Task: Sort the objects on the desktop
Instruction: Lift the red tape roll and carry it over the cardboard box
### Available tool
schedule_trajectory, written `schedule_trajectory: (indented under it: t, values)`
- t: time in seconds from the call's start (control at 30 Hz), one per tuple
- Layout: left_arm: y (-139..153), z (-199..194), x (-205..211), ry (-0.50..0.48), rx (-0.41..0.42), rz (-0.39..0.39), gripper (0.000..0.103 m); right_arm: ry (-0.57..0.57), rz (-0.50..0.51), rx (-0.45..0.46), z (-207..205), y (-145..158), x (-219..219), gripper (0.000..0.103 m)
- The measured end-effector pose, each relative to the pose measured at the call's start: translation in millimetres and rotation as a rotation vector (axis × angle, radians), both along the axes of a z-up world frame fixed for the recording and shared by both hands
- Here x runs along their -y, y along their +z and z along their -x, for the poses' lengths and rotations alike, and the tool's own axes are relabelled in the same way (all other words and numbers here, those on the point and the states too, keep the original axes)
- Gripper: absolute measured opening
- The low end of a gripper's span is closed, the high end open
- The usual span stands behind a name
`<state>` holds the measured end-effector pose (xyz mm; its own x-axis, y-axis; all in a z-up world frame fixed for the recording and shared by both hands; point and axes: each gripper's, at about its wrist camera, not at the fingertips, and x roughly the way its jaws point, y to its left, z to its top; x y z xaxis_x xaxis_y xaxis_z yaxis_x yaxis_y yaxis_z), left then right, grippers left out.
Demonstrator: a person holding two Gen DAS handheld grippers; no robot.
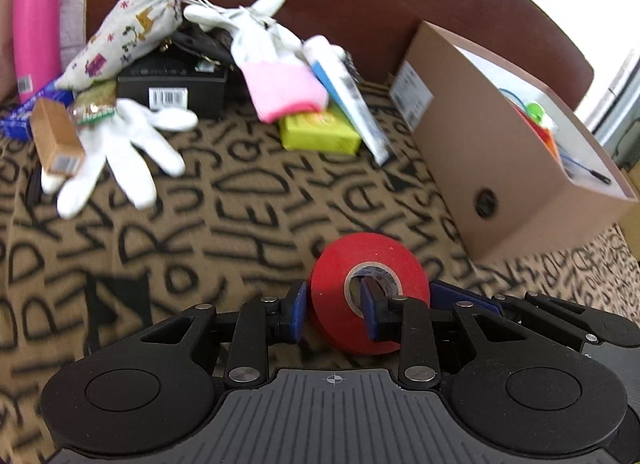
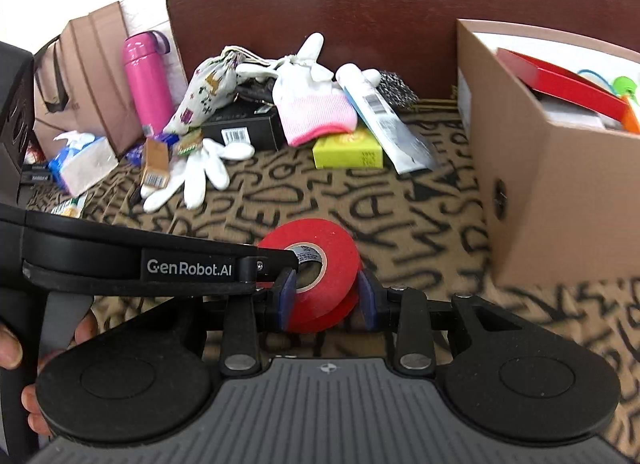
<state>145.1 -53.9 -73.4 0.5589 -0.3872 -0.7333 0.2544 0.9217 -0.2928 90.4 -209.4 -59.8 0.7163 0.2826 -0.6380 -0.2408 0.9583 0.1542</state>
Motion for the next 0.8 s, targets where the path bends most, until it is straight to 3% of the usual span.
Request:
schedule_trajectory:
  t: [0.23, 0.43, 0.53, 0.67, 0.8]
  values:
    - [1, 46, 18, -0.06, -0.029, 0.003, 0.027, 0.011, 0.009, -0.016, 49, 4, 23, 0.037]
    - [0, 63, 40, -0.105, -0.022, -0.009, 0.052, -0.072, -0.051, -0.056, 68, -4, 56, 0.038]
    - [0, 62, 41, -0.101, -0.025, -0.01, 0.052, -0.076, -0.052, -0.042, 69, -4, 59, 0.038]
    - [-1, 59, 36, -0.09, -0.035, -0.005, 0.037, -0.044, -0.069, -0.037, 64, -7, 54, 0.037]
    - [-5, 53, 33, -0.084, -0.054, 0.016, 0.038, -0.038, -0.063, -0.029, 59, -9, 50, 0.037]
